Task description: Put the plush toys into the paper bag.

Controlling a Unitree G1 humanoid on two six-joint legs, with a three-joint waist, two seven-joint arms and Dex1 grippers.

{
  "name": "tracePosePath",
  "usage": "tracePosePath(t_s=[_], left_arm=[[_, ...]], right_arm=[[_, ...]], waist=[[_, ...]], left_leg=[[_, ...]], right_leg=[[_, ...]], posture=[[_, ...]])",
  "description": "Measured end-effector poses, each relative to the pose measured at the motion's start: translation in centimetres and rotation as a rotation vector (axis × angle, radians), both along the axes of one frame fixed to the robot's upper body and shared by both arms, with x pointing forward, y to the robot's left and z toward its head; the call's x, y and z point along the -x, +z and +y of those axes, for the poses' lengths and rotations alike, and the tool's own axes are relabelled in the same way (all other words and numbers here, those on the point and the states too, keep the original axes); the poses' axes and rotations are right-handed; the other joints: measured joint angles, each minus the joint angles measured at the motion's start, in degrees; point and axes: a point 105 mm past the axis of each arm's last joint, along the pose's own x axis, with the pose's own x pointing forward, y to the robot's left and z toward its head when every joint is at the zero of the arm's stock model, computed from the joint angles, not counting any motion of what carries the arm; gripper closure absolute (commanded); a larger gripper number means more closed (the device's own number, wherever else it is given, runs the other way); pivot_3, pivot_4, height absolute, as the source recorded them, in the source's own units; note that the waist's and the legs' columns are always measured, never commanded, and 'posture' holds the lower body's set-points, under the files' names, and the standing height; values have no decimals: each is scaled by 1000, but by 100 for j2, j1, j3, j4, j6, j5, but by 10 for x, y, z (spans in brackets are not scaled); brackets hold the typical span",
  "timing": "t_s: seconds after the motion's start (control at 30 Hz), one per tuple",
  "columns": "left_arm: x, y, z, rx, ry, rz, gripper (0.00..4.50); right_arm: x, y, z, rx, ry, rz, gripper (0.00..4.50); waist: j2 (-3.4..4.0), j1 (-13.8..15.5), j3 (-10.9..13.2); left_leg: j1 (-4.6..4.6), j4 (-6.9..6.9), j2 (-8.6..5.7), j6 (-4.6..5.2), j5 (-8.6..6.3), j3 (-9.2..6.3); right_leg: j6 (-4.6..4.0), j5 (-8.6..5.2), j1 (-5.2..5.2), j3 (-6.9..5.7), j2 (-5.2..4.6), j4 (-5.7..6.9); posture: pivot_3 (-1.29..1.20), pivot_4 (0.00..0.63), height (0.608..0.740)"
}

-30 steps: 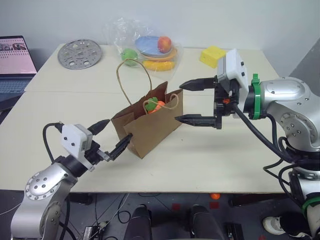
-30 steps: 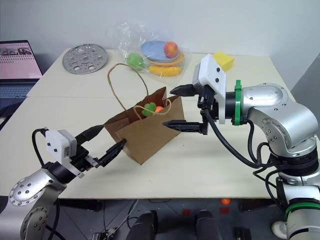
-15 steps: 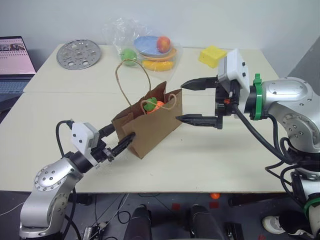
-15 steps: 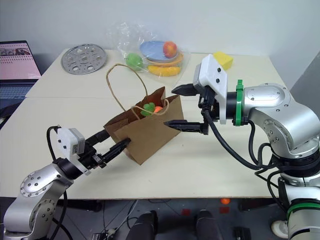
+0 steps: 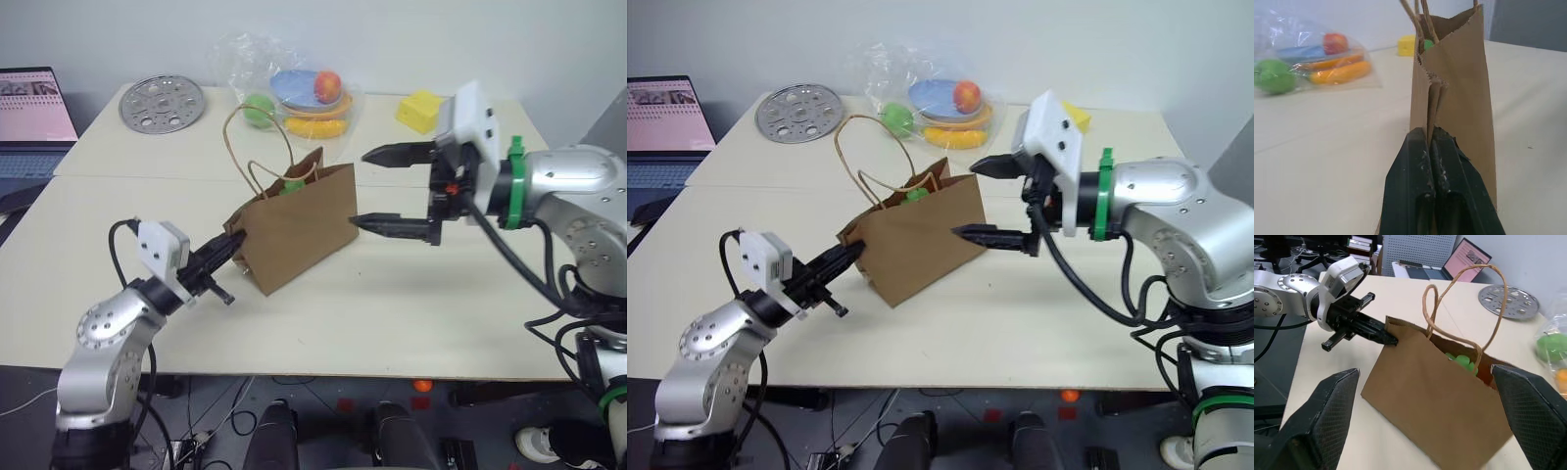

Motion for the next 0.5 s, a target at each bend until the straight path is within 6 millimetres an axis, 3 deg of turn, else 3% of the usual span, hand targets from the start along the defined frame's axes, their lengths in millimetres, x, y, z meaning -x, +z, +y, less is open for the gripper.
tracePosePath(t_s=[0.1, 0.23, 0.33, 0.5], left_arm=[[-2, 23, -19, 58, -204, -20, 4477], [-11, 46, -36, 18, -491, -36, 4477], [-15, 42, -47, 0, -660, 8, 4477], [-41, 30, -65, -70, -826, 27, 4477]], right_arm=[[2, 20, -24, -14, -50, -10, 0], [5, 30, -48, 76, -110, -21, 0], [5, 30, -57, 88, -127, 8, 0], [21, 27, -59, 106, -106, 91, 0]], waist=[[0, 17, 0], [3, -33, 1], [9, -149, 4], [15, -144, 8]], left_leg=[[-1, -3, -1, 0, 0, -5], [0, -12, -1, 1, -1, -3], [0, -14, -1, 2, -2, 1], [-2, -17, -1, 4, -3, -8]], right_leg=[[2, 1, 2, -7, -1, -4], [2, 0, -1, -9, 0, -9], [5, -1, -6, -5, -1, 0], [9, -2, -8, -14, 1, 6]], posture=[[0, 150, 740], [0, 150, 740], [0, 150, 740], [0, 150, 740]])
